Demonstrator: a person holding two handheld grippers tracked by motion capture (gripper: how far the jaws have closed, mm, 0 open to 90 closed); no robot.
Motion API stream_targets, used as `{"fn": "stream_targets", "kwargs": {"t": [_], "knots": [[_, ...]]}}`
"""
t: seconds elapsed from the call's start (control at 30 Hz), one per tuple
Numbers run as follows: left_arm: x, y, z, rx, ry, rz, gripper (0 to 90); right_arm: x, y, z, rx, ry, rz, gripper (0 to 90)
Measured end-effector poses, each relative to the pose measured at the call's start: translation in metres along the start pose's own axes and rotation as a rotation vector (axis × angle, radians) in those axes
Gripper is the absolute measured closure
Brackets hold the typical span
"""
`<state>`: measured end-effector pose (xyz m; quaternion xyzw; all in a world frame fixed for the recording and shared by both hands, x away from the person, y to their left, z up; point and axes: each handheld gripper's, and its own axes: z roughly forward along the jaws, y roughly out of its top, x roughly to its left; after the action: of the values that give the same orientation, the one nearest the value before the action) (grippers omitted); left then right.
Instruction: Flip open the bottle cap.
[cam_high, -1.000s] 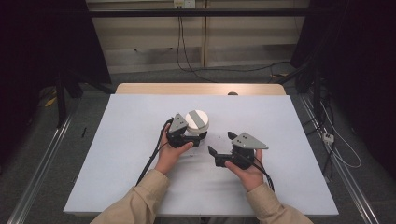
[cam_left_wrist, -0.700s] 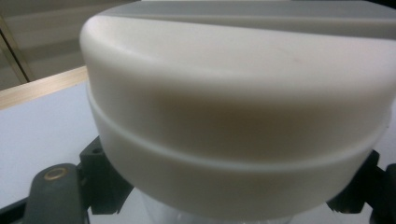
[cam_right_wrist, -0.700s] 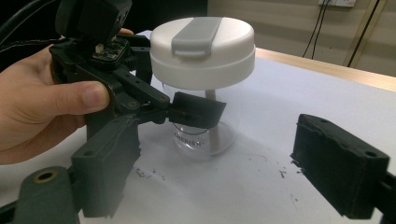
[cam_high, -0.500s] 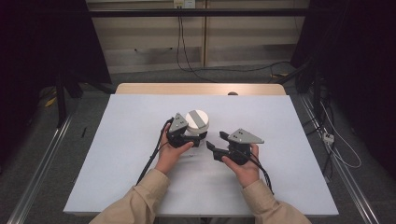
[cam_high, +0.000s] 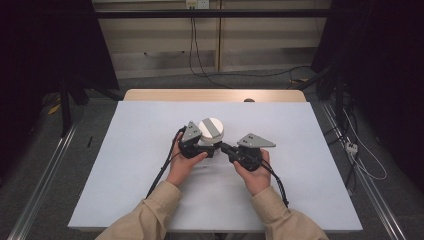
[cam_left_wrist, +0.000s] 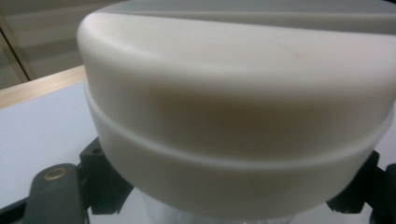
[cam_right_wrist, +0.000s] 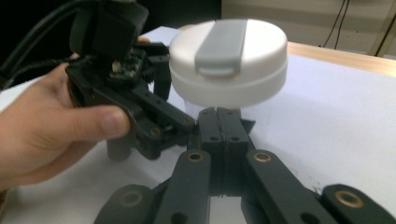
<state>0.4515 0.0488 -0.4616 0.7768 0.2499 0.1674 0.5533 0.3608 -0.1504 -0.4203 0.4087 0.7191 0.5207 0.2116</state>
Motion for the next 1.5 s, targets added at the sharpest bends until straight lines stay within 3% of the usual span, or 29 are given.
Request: {"fn": "stream_targets", "kwargs": {"t": [0.47, 0.77, 1.5], "knots": [[0.0, 0.0, 0.0, -0.002, 0.0, -0.005, 18.5, -0.002, 0.011, 0.009, 0.019, -0.016, 0.0, 90.0], [0.0, 0.0, 0.0, -0.002, 0.002, -0.004, 18.5, -0.001, 0.02, 0.008, 0.007, -0.015, -0.026, 90.0], [0.0, 0.0, 0.0, 0.004, 0.004, 0.003, 18.5, 0.001, 0.037, 0.012, -0.016, -0.005, -0.036, 90.0]]}}
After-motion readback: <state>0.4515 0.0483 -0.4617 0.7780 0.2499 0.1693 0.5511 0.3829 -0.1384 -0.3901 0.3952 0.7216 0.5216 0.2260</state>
